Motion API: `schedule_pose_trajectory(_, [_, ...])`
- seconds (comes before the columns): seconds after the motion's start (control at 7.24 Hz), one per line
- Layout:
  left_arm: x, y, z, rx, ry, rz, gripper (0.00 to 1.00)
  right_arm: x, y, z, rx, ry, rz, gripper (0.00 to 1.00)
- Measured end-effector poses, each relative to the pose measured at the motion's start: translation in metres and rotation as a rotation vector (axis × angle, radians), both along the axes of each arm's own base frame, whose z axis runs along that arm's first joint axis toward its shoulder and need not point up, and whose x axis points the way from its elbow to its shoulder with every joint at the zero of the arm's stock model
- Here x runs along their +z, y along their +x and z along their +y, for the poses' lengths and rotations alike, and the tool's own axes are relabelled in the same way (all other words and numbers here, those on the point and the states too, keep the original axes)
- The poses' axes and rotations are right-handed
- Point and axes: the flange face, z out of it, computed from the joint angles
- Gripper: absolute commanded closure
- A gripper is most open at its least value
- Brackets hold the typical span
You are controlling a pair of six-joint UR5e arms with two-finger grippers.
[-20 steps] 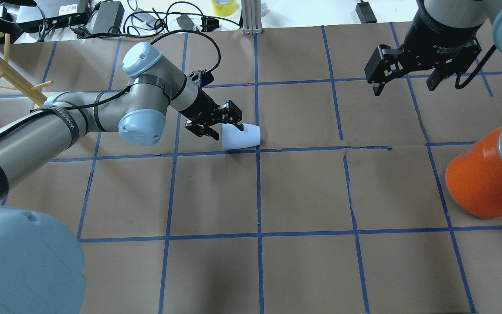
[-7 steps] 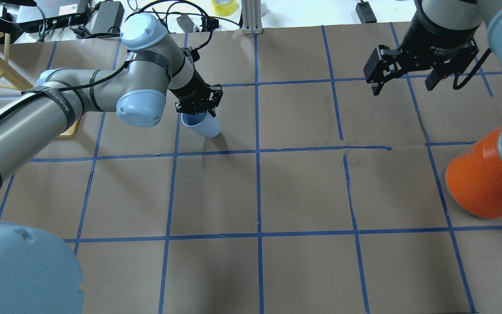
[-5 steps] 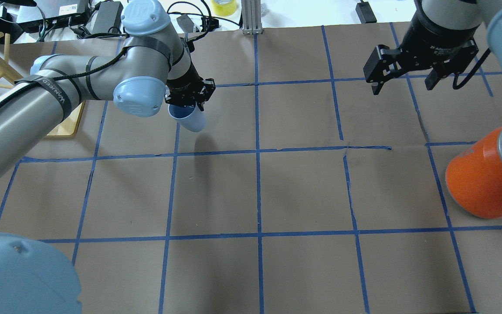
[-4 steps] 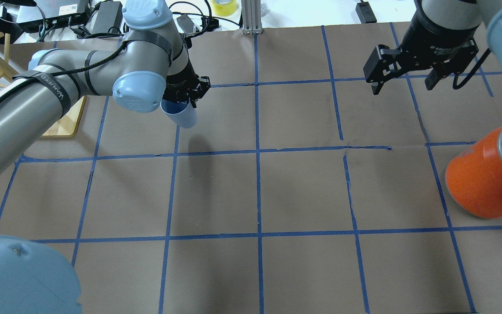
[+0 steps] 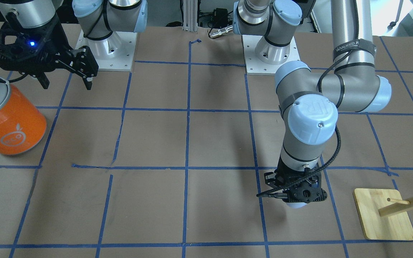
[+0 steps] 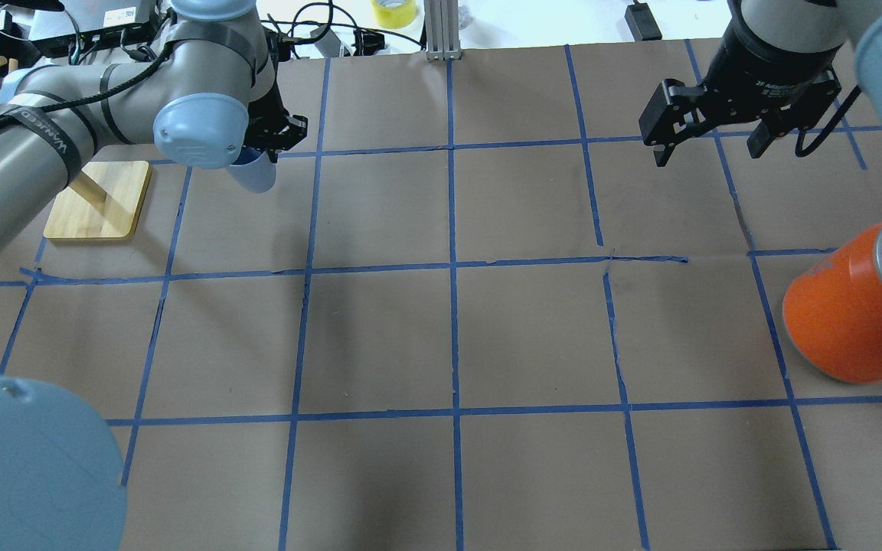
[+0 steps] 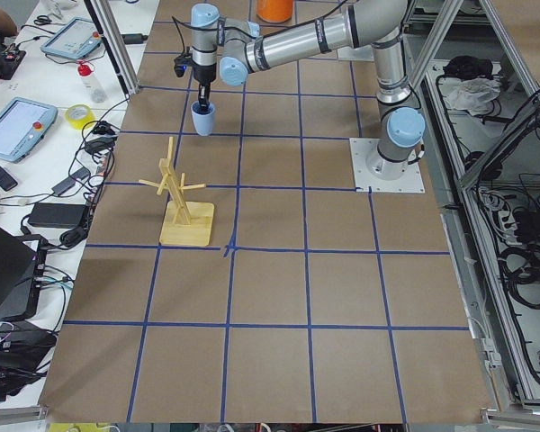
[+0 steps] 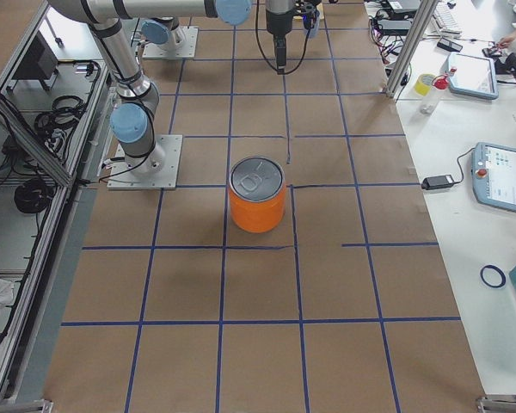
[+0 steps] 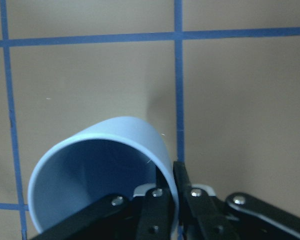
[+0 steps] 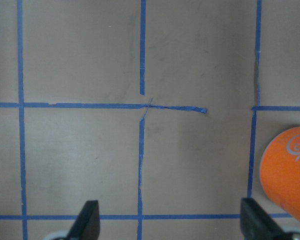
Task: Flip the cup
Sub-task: 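Lift the cup with the left gripper and rotate it opening-up, then lower the cup upright onto the table and open the left gripper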
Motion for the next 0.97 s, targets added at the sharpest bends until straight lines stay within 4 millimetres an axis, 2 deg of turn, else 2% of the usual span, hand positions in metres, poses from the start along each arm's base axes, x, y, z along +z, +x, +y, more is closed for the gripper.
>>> schedule_pose_trajectory(0.14, [-0.013, 0.013, -0.006, -0.003, 0.009, 0.017, 1.0, 0.0, 0.0, 0.0, 0.0, 0.0, 0.0, 0.0])
schedule_pose_trajectory(0.41, [-0.039, 0.023, -0.015, 0.004, 0.031, 0.029, 1.0, 0.0, 0.0, 0.0, 0.0, 0.0, -0.001, 0.0])
schedule_pose_trajectory(0.83, [-0.059, 0.048, -0.021, 0.036, 0.056, 0.068, 1.0, -0.001, -0.001, 0.0, -0.001, 0.002, 0.005, 0.0])
schedule_pose_trajectory(0.97, [-0.062, 0.052, -0.022, 0.041, 0.059, 0.073, 0.29, -0.002, -0.002, -0.001, -0.002, 0.002, 0.005, 0.0])
